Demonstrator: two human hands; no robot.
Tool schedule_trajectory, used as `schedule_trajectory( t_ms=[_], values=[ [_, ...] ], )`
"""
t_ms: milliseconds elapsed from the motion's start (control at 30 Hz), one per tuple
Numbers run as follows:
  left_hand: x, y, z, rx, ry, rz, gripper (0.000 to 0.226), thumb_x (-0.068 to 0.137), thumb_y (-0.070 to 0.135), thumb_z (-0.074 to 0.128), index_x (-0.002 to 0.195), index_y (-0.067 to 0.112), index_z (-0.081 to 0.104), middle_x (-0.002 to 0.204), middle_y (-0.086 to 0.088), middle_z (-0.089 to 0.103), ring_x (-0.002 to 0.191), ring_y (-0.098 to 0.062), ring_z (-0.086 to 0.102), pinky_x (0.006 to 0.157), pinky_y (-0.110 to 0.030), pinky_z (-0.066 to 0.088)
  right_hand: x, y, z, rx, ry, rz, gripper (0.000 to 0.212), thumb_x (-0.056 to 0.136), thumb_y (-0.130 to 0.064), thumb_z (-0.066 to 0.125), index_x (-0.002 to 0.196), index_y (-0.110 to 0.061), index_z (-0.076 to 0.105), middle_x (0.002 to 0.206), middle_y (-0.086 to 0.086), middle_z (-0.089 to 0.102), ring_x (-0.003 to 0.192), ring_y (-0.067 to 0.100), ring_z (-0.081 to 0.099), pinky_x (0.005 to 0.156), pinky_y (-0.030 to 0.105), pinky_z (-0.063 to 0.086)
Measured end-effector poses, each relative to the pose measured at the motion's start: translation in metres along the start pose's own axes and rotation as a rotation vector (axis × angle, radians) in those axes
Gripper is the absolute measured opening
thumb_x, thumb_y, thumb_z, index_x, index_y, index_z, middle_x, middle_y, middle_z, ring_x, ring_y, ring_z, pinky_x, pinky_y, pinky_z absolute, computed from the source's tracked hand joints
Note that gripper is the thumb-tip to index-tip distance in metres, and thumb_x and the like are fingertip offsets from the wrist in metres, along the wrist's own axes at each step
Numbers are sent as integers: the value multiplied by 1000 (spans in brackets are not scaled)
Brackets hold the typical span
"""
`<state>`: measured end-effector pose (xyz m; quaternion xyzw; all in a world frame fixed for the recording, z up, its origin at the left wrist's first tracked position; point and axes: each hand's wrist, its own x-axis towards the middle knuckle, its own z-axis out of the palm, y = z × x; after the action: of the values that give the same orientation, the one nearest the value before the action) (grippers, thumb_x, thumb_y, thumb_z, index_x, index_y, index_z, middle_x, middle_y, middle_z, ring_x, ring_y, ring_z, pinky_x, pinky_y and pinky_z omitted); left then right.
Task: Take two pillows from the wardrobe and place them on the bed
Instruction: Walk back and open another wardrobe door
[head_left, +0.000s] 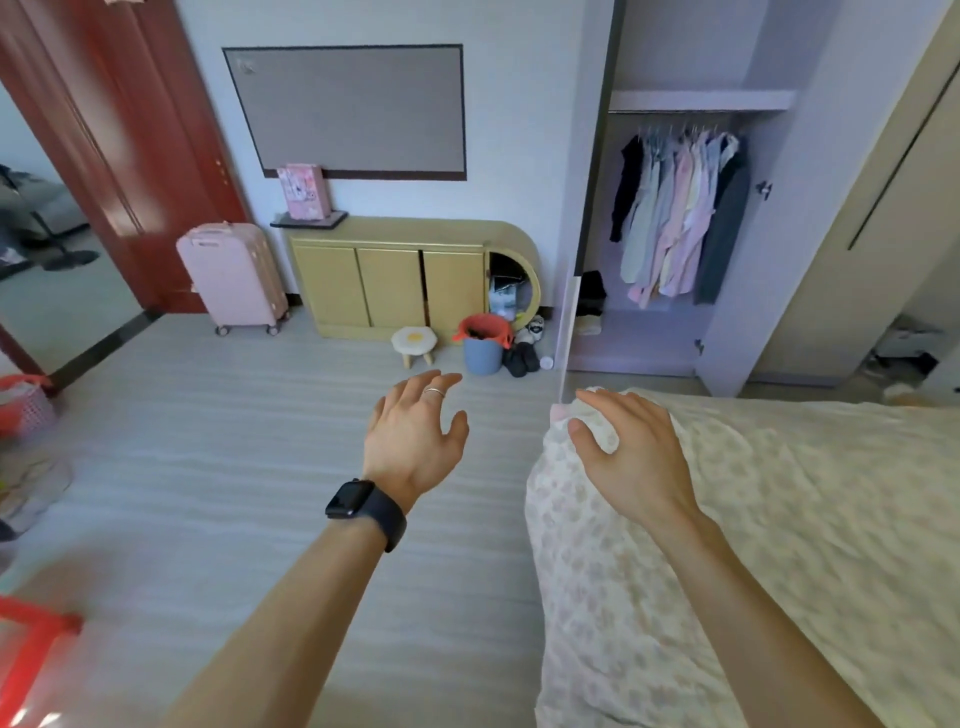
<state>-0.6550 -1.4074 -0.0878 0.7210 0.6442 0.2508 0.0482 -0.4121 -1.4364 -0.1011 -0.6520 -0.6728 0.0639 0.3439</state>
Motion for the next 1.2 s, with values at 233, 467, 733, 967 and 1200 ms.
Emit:
schedule_trajectory(
  t_ms=[233,467,733,967,1200],
  values=[
    [180,-38,29,37,64,2,48,94,35,54,141,26,49,148,3,47,135,-24,39,110,-41,31,184,5,84,34,25,-156,35,94,-39,56,124,-24,66,110,-7,70,109,23,58,96,32,40],
    [339,-70,32,59,106,-23,48,93,35,55,140,30,49,148,3,47,138,-22,38,112,-44,33,353,-11,137,80,68,-239,23,91,-39,59,111,-32,67,105,-11,71,103,20,60,92,34,44],
    [516,-100,73,62,90,37,49,93,35,54,141,29,48,149,3,46,139,-22,36,114,-43,29,500,17,204,52,115,-176,30,90,-31,66,118,-23,69,113,-5,71,110,26,59,96,36,42],
    [681,-75,159,-2,-27,249,49,92,35,54,141,29,50,147,5,47,137,-22,38,112,-40,28,614,90,227,-32,236,-16,36,92,-42,54,121,-25,69,120,-4,70,115,26,59,104,35,39],
    [801,12,269,-142,-215,506,46,95,32,53,140,25,50,146,1,49,134,-26,41,111,-47,35,674,205,218,-96,384,258,34,92,-38,66,123,-24,70,127,-3,68,122,19,52,107,43,42]
  ],
)
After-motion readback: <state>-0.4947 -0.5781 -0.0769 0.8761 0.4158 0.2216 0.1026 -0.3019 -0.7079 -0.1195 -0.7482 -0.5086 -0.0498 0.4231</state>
